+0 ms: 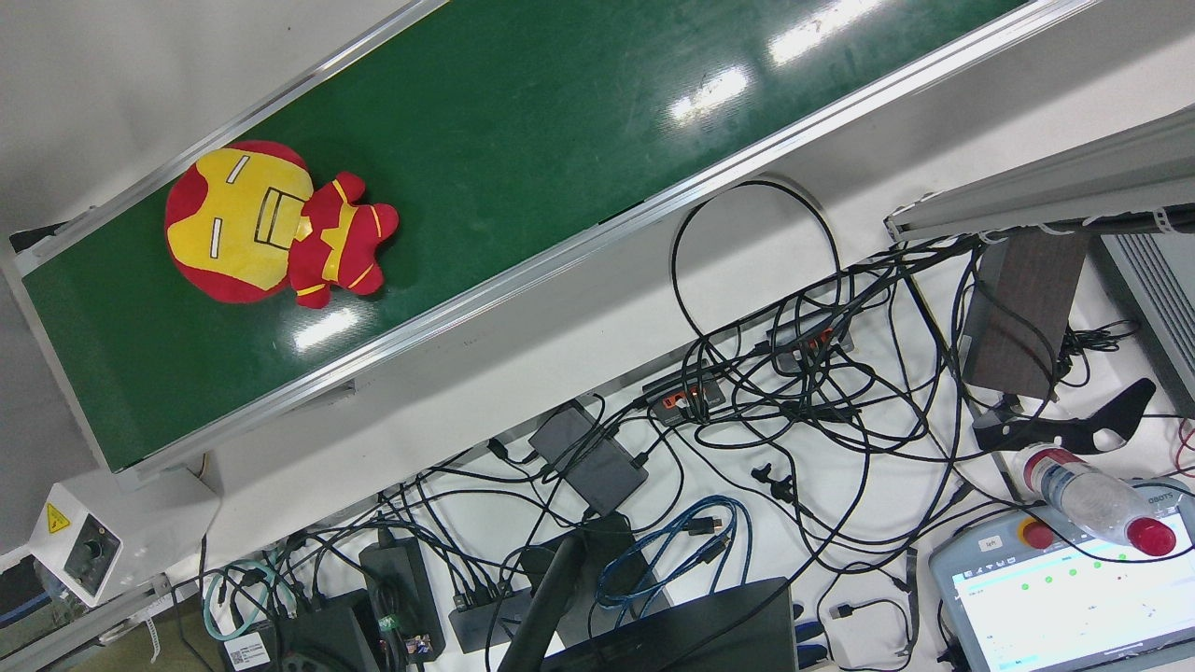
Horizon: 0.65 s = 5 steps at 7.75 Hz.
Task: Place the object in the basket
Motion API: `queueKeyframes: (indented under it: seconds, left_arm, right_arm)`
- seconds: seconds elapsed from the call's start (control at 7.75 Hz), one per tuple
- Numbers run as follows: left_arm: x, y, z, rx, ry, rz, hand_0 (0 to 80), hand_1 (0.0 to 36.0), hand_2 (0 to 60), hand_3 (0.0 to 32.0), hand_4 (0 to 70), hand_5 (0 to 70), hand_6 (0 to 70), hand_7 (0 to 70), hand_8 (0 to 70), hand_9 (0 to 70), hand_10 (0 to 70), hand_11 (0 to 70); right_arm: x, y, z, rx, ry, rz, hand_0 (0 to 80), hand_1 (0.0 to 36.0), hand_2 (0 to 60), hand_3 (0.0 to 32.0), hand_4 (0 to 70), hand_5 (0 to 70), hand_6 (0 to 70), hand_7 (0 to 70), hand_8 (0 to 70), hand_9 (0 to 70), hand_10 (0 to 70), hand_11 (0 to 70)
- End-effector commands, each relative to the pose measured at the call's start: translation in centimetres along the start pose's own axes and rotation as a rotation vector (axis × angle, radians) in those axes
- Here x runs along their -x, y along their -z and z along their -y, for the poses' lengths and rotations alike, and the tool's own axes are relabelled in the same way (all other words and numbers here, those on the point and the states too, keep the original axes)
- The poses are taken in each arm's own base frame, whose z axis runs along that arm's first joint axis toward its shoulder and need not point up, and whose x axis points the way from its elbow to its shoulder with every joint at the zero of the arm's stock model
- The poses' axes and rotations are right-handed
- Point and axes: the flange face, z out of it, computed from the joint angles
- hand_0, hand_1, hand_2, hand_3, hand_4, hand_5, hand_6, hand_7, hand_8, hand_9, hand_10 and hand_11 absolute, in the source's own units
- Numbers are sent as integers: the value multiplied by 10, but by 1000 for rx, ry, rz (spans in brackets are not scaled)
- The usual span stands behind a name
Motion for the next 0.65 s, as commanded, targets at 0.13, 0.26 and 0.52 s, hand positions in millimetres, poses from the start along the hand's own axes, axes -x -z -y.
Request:
queueKeyframes:
  seconds: [0.13, 0.26, 0.52]
  left_arm:
    - [0, 0, 0, 0, 0, 0, 606, 226, 0, 0, 128, 270, 53, 42, 108, 168, 0, 0]
    - [0, 0, -1, 1, 0, 0, 606, 226, 0, 0, 129, 270, 53, 42, 105, 164, 0, 0]
    - [1, 0, 1, 0, 0, 2, 600, 224, 0, 0, 128, 276, 53, 43, 110, 172, 0, 0]
  right_arm:
    - [0, 0, 0, 0, 0, 0, 0, 0, 0, 0, 0, 0, 0, 0, 0, 0, 0, 0]
    - [0, 0, 0, 0, 0, 0, 0, 0, 0, 0, 0, 0, 0, 0, 0, 0, 0, 0]
    - [0, 0, 0, 0, 0, 0, 0, 0, 0, 0, 0, 0, 0, 0, 0, 0, 0, 0]
